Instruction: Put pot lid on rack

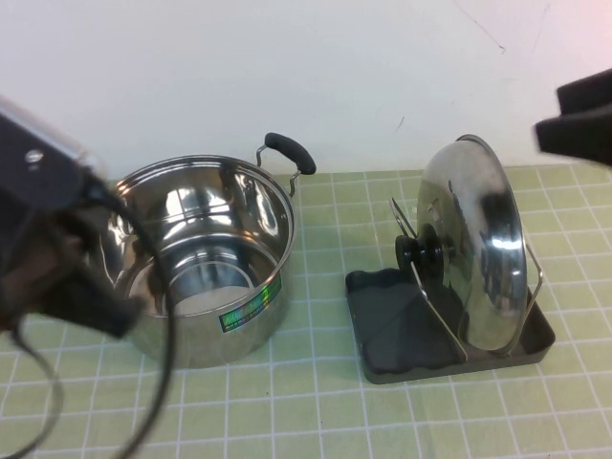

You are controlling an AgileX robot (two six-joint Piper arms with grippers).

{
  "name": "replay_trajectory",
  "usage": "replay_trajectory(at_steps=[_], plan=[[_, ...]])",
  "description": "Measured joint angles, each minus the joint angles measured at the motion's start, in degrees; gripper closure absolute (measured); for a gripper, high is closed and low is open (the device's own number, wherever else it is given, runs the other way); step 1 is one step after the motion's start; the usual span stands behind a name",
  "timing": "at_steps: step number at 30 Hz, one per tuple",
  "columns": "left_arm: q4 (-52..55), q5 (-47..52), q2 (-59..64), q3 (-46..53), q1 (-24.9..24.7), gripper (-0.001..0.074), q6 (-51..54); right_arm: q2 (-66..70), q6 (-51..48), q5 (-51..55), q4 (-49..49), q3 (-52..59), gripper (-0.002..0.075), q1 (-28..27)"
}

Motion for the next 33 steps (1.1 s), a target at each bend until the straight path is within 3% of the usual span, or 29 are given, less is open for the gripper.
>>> replay_trajectory(at_steps=[4,7,11,16,21,28,33], plan=[[4.7,19.2,-0.7,-1.8,0.0,0.0736,0.0,-4.5,6.5,5.2,-9.4,-4.0,0.0603,0.0],[5.6,31.3,-1.5,-2.0,0.0,0.0736,-0.3,-7.1,13.0,8.8,-20.7,-5.3,0.0687,0.0],[3.6,36.9,-5.5,-2.0,0.0,0.0736,-4.3,-10.5,22.3,10.0,-38.0,-5.5,0.0716,0.7],[1.7,32.8,-16.6,0.2,0.0,0.0736,-12.3,-16.8,28.7,6.1,-52.4,-5.2,0.0720,4.3],[0.2,24.7,-28.1,5.6,0.0,0.0736,-15.4,-23.6,28.7,-2.7,-53.5,1.9,0.0721,5.5],[-2.6,12.1,-39.6,18.0,0.0,0.0736,-15.6,-36.7,28.1,-19.2,-52.1,25.4,0.0723,5.6],[-3.3,6.9,-44.2,25.0,0.0,0.0737,-15.9,-45.4,27.2,-24.8,-46.6,38.9,0.0724,5.6]])
